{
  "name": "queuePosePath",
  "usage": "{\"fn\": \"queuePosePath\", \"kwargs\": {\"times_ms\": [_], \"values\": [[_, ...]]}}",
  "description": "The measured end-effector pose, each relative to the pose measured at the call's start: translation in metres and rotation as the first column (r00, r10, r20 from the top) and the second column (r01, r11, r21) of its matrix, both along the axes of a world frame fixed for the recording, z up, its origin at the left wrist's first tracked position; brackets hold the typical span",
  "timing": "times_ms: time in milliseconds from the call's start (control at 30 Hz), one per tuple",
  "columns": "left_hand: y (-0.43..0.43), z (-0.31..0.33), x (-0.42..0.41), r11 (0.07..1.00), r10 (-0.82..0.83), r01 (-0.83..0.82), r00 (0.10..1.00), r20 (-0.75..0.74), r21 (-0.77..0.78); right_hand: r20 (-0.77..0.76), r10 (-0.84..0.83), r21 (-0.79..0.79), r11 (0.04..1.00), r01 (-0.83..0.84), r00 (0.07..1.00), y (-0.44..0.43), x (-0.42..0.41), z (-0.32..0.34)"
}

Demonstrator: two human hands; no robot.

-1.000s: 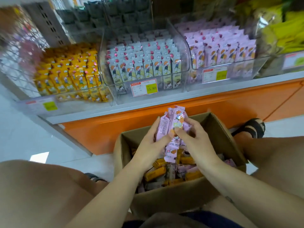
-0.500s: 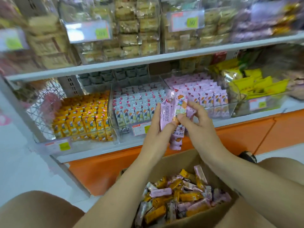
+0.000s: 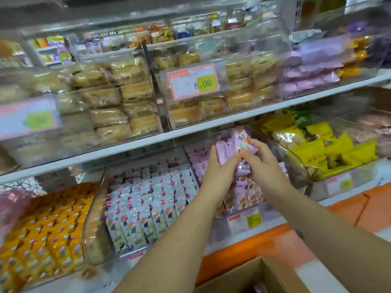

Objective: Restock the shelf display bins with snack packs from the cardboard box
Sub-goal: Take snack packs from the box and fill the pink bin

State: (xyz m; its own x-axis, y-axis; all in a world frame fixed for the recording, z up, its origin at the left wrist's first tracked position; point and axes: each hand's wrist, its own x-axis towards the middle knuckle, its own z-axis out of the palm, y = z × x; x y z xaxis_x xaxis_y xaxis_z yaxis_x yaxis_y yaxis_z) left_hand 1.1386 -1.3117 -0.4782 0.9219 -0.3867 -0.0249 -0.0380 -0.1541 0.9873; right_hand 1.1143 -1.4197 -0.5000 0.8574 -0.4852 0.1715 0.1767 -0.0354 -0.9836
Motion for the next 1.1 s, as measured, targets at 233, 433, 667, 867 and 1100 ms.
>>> {"fn": "queuePosePath", "kwargs": {"times_ms": [233, 433, 667, 867, 1100], "values": [[-0.052, -0.003, 0.051, 0.987, 0.148, -0.145, 0.988, -0.036, 0.072, -0.139, -0.024, -0.269, 0.963, -0.014, 0.990, -0.054, 0.050, 0.002], [-0.077, -0.009, 0.055, 0.983, 0.171, -0.179, 0.971, 0.170, 0.036, -0.149, -0.125, -0.481, 0.876, 0.039, 0.981, -0.082, 0.054, 0.010], [-0.091, -0.014, 0.045, 0.969, 0.201, -0.236, 0.928, 0.313, 0.078, -0.147, -0.144, -0.707, 0.708, -0.003, 0.979, -0.107, 0.037, 0.010], [-0.084, -0.012, 0.032, 0.952, 0.288, -0.306, 0.907, 0.308, 0.012, -0.160, -0.011, -0.789, 0.603, -0.121, 0.987, -0.102, 0.018, 0.000], [-0.041, -0.024, 0.019, 0.976, 0.207, -0.191, 0.964, 0.166, -0.107, -0.136, -0.016, -0.793, 0.601, -0.099, 0.991, -0.097, 0.004, -0.020]]}}
